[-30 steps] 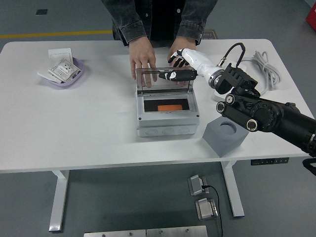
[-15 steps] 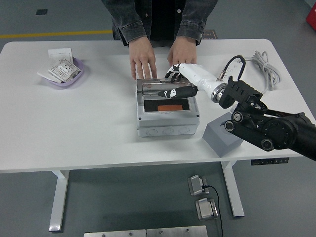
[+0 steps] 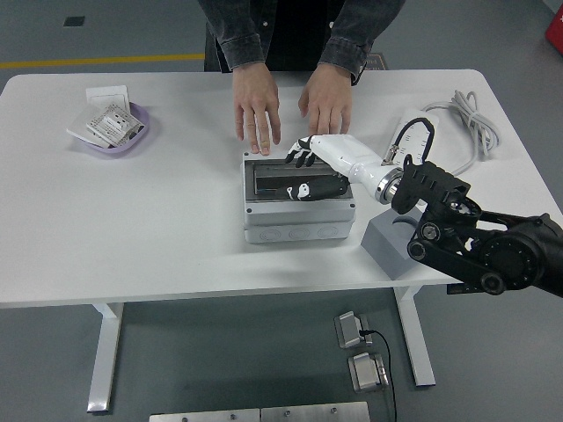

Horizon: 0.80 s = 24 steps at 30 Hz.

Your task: Pick up the cylinder from the cube,place it in the box,flap close box

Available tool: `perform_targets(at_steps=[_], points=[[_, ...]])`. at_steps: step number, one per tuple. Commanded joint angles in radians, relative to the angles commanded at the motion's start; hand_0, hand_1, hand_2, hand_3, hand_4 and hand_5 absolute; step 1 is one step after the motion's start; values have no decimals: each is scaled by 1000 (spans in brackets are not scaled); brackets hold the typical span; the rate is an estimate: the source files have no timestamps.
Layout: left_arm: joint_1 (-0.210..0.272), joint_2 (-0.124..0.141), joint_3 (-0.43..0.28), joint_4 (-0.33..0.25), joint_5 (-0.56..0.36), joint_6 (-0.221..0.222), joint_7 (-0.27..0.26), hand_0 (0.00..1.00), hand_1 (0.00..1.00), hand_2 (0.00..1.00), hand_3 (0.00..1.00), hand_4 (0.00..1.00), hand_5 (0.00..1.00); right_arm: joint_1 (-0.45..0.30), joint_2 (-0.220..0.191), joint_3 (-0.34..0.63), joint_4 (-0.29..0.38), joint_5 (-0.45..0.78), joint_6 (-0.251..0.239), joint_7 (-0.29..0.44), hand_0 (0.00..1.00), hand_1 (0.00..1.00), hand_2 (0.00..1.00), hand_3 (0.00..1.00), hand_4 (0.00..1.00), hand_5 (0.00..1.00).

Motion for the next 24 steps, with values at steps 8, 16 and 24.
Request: perform_targets(at_steps=[8,16,24], points=[[-2,-2,-5,1,4,0,1,607,640,592,593,631,183,-33,-17,69,-6,-19,9,-5,606,578,602,663,932,699],[7,-2,-120,2,114,1,22,608,639,592,592,629,181,-173,-86,278,93,-115,25,-23,607,578,602,662,931,702],[13,-6,-172,2,160,1,29,608,638,591,592,626,178,-369,-97,556,227,-150,6,4,606,575,600,659,926,721]])
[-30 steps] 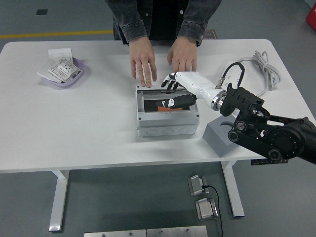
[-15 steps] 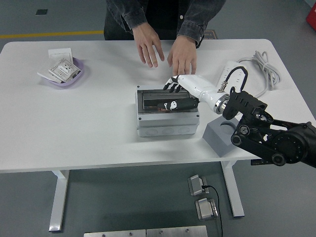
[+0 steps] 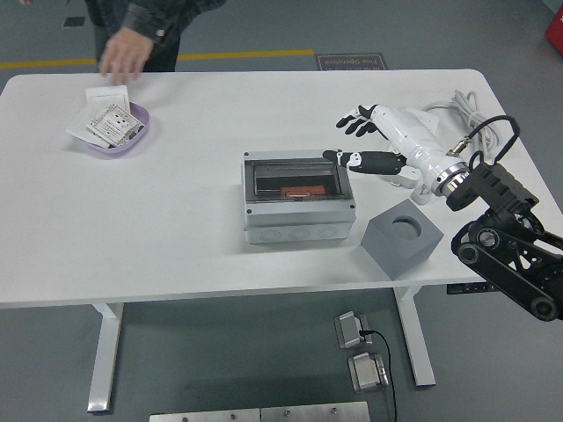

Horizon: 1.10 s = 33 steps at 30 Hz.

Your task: Pick up the cylinder from the cube,place it in the box,flap close box

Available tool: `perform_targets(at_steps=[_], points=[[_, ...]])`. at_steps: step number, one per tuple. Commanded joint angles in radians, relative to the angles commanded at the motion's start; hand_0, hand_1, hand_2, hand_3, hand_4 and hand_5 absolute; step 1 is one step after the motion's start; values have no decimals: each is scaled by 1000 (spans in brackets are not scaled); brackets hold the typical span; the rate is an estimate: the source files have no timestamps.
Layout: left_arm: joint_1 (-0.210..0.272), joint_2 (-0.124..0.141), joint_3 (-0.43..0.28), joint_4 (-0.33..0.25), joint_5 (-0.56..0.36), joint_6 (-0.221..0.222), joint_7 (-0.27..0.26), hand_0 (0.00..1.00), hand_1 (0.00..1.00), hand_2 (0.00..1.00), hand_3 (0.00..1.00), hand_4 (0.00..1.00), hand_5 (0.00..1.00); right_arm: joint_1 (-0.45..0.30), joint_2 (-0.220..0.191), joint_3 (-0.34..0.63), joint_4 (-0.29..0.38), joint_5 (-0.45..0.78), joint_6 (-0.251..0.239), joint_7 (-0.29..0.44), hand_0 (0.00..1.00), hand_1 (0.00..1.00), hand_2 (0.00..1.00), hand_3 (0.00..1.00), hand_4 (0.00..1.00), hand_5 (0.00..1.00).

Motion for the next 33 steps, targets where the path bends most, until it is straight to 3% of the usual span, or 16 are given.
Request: perform_targets(at_steps=[6,12,17,23,33], points=[[0,-2,-10,0,7,0,-1,607,637,591,591,624,177,-149,17,207,36,75,-22,52,605,570,597,658,927,726],[2,-2,-33,0,28,1,2,607,636,591,591,623,175,-273,37,386,2,214,-36,125,600,567,589,654,931,735],[0,-1,-17,0,10,1,-3,607,636,591,591,623,175,-304,53,486,-24,323,-34,165,600,567,589,654,931,735],[0,4,-13,0,6,1,-5,607,635,591,591,621,173,-312,58,530,-42,434,-31,189,604,557,589,652,932,737],[-2,14,-28,0,26,1,-2,607,636,590,590,619,172,-316,63,535,-49,513,-27,209,616,602,625,677,941,743]])
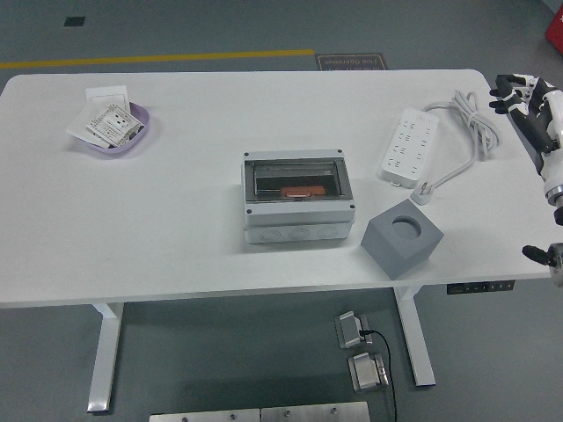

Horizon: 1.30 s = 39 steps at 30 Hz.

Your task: Pick up the cylinder from the cube,place it in the box,flap close box

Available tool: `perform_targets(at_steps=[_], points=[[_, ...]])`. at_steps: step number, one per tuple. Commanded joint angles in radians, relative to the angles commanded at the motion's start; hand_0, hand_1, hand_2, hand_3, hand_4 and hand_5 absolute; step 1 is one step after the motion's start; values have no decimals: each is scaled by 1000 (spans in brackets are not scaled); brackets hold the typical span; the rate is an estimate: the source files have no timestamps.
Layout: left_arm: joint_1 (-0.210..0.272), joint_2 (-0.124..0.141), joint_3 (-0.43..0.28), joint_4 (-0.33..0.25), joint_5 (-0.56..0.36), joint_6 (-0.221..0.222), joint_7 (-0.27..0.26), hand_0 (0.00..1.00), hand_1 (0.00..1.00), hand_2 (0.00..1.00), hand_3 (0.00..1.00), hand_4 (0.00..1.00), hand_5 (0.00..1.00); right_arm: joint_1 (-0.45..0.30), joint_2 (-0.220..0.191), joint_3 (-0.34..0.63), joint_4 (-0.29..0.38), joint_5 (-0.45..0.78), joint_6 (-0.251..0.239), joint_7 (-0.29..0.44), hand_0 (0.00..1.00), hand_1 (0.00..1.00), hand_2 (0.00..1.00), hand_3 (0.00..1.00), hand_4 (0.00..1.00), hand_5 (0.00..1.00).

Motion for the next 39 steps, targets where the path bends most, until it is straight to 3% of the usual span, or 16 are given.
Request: perform_targets(at_steps=[19,39], points=[[-4,21,15,0,3,-2,-4,608,637,590,591,620,172,-5,20,-31,-15,45,-9,22,617,600,624,677,952,758],[3,14,70,0,-70,-3,-15,609,638,591,592,624,176,-13,31,-33,-5,53,-12,31,616,599,621,677,970,779]])
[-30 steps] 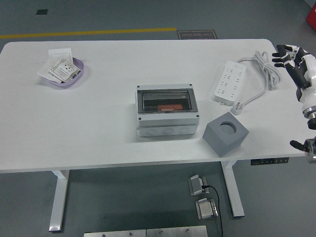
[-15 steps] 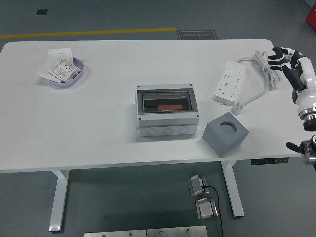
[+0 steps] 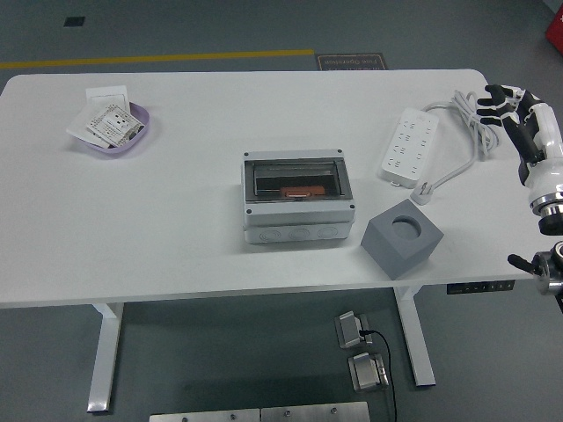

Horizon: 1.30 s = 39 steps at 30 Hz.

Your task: Pick up the cylinder from the cube,place it in the box,flap close box

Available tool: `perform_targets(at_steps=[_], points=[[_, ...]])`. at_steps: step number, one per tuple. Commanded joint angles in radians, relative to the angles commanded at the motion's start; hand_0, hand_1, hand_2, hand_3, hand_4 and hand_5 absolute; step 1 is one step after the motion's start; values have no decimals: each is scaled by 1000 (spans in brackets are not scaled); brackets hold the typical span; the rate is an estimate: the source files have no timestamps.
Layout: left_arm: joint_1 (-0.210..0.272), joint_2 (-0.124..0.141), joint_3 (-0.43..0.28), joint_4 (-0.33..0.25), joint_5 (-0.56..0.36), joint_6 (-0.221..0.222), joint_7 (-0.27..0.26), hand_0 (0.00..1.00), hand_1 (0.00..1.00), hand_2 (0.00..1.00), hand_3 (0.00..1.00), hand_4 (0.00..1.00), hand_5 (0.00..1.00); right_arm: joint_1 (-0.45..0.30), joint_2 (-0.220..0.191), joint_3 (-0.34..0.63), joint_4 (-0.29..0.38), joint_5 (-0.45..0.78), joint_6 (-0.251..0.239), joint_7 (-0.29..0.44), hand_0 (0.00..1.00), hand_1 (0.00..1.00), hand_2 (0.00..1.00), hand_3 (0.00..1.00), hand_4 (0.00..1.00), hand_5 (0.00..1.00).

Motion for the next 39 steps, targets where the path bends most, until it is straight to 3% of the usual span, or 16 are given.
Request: perform_targets(at_steps=[6,20,39], points=[[0,-3,24,-2,-28,-1,-9,609,639,591,593,624,177,-17,2,0,24,-17,-4,-2,616,598,621,678,973,784],[-2,28,-106,-10,28,-2,-10,609,639,592,594,628,180,-47,-10,46,43,-41,-10,-11,618,602,624,678,973,782],[-33,41,-116,-14,29,-4,-10,609,640,592,595,630,184,-68,-3,96,54,-59,-19,-18,623,598,626,681,973,780]])
